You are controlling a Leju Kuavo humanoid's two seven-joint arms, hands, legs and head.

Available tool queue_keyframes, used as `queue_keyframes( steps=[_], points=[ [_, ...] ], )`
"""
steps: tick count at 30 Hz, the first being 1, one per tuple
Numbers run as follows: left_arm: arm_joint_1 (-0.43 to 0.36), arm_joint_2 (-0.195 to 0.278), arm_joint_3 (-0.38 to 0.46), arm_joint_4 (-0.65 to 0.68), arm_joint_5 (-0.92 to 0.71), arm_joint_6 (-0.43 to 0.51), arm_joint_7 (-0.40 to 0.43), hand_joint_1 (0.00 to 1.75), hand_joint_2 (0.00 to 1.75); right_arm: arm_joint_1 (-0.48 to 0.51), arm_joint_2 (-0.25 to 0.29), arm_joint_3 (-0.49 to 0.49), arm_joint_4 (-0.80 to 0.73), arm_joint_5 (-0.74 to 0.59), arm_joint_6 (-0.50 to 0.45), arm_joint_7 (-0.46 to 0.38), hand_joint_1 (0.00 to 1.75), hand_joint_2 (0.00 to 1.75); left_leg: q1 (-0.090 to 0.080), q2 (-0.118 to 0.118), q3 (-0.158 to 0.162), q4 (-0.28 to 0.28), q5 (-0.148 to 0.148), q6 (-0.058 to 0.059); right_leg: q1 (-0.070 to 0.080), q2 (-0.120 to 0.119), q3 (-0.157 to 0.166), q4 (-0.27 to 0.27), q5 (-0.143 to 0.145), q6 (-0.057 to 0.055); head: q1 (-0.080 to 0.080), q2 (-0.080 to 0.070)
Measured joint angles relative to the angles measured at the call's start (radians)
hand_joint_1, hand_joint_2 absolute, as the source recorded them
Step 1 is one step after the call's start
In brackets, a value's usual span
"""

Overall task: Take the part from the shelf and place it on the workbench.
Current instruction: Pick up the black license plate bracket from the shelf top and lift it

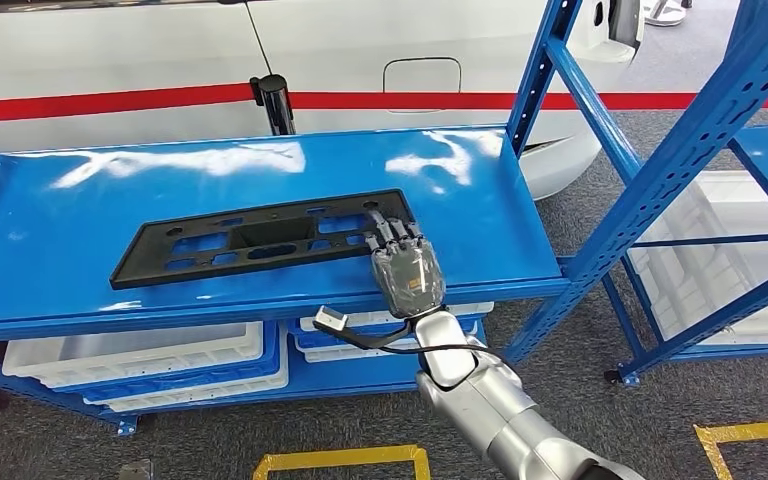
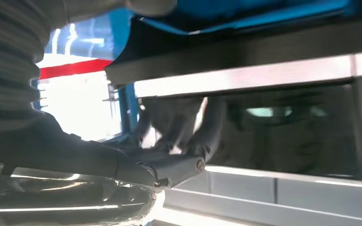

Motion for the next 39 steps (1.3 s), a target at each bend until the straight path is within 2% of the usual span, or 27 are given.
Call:
queue_keyframes(
  steps=[5,10,39],
  points=[
    [0.0,-0.001,0.005,0.0,0.0,-0.002,-0.003,0.0,0.0,0.023,0.056,-0.094,0.021,-0.009,0.0,-0.131,0.0,1.75,0.0,0.0,0.0,0.0,0.0,0.0,0.0,0.0,0.0,0.0,0.0,0.0,0.0,0.0],
    [0.0,-0.001,0.007,0.0,0.0,-0.003,-0.003,0.0,0.0,0.047,0.087,-0.134,0.011,-0.017,0.001,-0.179,0.0,1.75,0.0,0.0,0.0,0.0,0.0,0.0,0.0,0.0,0.0,0.0,-0.001,0.0,0.0,0.0],
    [0.0,-0.002,0.007,0.0,-0.002,-0.004,-0.001,0.0,0.0,0.077,0.102,-0.143,-0.039,-0.001,0.002,-0.182,0.0,1.75,0.0,0.0,0.0,0.0,0.0,0.0,0.0,0.0,0.0,0.0,-0.001,0.001,0.0,0.0]
  ],
)
